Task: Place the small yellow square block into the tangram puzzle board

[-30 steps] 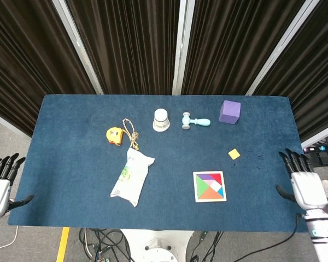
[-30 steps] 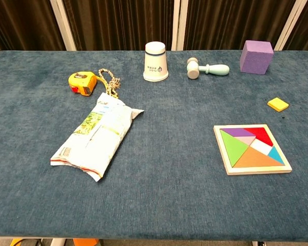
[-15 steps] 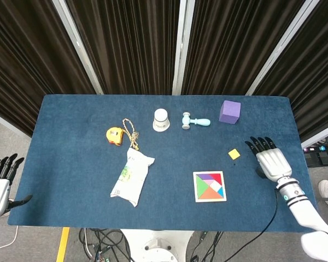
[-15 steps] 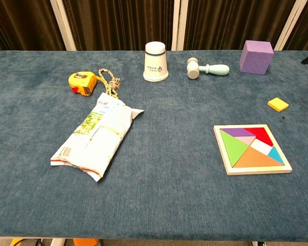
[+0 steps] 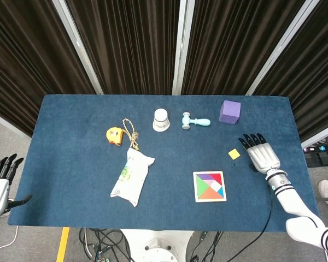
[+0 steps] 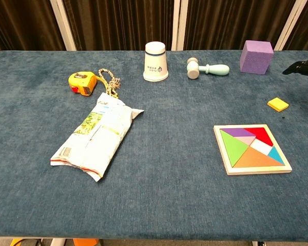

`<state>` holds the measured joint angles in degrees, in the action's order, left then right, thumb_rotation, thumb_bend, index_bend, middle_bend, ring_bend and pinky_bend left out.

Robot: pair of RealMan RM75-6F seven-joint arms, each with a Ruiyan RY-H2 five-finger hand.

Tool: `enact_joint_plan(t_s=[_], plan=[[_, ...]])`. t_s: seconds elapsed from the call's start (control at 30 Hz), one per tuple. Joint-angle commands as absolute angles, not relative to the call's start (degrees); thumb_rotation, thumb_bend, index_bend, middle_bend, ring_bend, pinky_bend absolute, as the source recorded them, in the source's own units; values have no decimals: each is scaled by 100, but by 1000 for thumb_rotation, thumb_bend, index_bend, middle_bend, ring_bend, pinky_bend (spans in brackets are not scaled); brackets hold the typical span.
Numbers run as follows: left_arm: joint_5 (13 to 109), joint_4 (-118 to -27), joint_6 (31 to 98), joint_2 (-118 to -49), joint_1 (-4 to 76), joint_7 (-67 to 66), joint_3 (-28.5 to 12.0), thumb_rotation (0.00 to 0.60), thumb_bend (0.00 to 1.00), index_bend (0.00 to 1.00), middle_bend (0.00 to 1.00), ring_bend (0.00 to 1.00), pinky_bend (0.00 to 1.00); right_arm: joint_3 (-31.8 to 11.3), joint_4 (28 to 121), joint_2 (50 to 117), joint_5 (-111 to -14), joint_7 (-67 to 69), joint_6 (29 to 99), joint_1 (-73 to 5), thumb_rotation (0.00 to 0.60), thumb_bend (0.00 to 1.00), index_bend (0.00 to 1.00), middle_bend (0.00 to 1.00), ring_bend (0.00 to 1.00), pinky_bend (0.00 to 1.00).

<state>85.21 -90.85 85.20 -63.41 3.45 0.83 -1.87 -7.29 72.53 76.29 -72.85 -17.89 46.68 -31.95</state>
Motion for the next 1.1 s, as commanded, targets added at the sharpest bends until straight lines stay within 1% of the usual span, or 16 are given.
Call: enact_joint_plan(t_s=[0.03,0.3,0.47,0.67,0.7,0.93,1.1], plan=[[8507,-9073,8502,-6346,355,93,-194,600,0,87,18,0,44,-715,7056,7819,-7259,-1681,4602,-3293,600,202,0,0,0,0],[8444,-9056,8458,-6330,355,132,-199,600,0,87,18,0,44,-667,6583,8211,-7247,-1413,4481,-3436,600,203,11,0,0,0],[8404,-9017,8419,-6340,351,190,-191,600,0,87,18,0,44,-647,6388,8319,-7325,-1219,4523,-3482,600,203,103,0,0,0],[8407,-8977,8398,-6350,357,234,-186,600,0,87,18,0,44,-654,6356,8303,-7344,-1047,4488,-3552,600,205,242,0,0,0],[8409,-8976,8400,-6349,358,236,-187,600,0,87,18,0,44,-653,6357,8301,-7347,-1039,4488,-3561,600,206,252,0,0,0],[8403,-8977,8381,-6349,365,222,-184,600,0,87,18,0,44,-617,6318,8331,-7308,-1041,4414,-3625,600,210,265,0,0,0],[8386,-8967,8363,-6354,369,227,-186,600,0,88,18,0,44,-600,6316,8348,-7271,-1072,4403,-3647,600,212,294,0,0,0]])
